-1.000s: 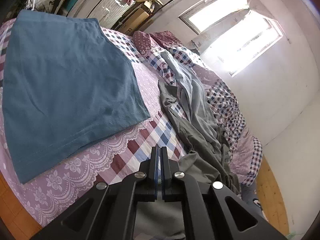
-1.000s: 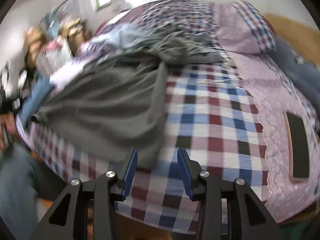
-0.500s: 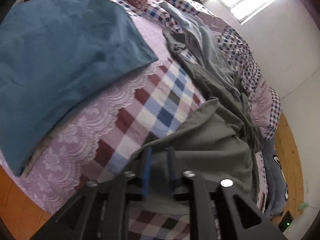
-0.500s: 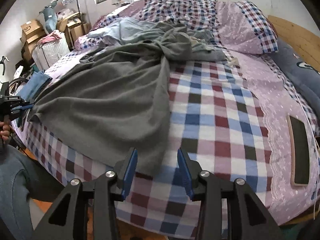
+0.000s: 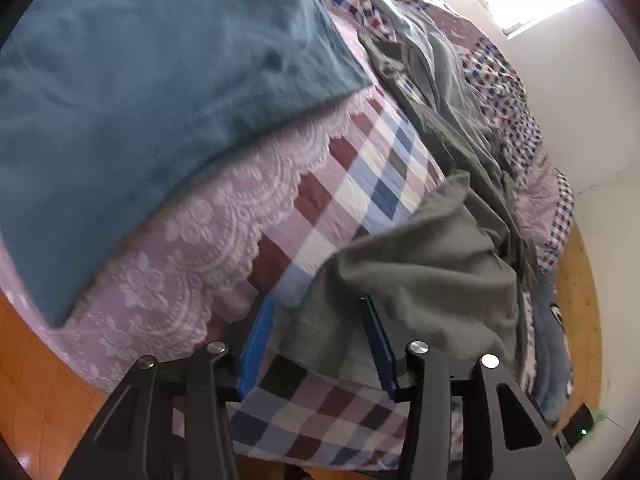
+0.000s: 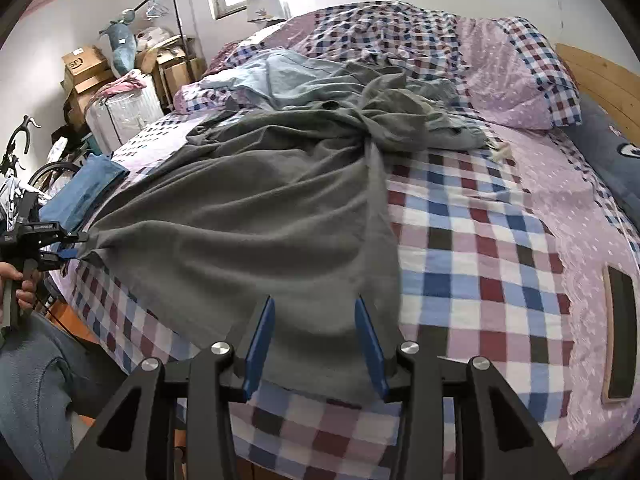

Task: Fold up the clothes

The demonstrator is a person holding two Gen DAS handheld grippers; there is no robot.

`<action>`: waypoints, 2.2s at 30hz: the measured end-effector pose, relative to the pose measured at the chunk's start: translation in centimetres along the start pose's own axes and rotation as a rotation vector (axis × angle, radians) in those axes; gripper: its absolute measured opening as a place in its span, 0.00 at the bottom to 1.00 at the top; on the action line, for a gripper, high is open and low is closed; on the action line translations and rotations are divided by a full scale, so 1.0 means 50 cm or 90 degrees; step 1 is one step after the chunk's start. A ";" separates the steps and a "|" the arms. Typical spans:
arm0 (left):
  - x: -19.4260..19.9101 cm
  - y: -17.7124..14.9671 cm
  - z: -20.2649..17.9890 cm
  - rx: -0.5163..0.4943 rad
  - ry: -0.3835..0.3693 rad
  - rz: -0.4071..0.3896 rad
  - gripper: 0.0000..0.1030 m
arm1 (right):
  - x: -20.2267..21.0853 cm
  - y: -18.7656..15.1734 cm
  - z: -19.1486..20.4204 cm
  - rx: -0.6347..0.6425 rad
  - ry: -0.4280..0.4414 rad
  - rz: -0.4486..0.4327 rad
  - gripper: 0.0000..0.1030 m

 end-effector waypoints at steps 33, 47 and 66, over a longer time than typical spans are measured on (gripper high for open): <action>0.073 0.051 0.021 0.120 -0.267 -0.104 0.02 | -0.034 -0.019 0.071 0.097 -0.014 0.025 0.45; 0.065 0.073 -0.008 0.168 -0.235 -0.164 0.02 | 0.023 -0.097 -0.021 0.082 -0.109 0.067 0.46; 0.051 0.062 -0.010 0.163 -0.214 -0.148 0.02 | -0.010 -0.080 -0.039 0.078 -0.137 0.049 0.46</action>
Point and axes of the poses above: each gripper's, at about its wrist camera, not at the fingertips, and x roughly against the way its jaws point, z to its left, y to its top, the point moved 4 cm from there along -x, roughly the way its jaws point, and after that the axes turned 6 degrees about y, right-handed, at the moved point
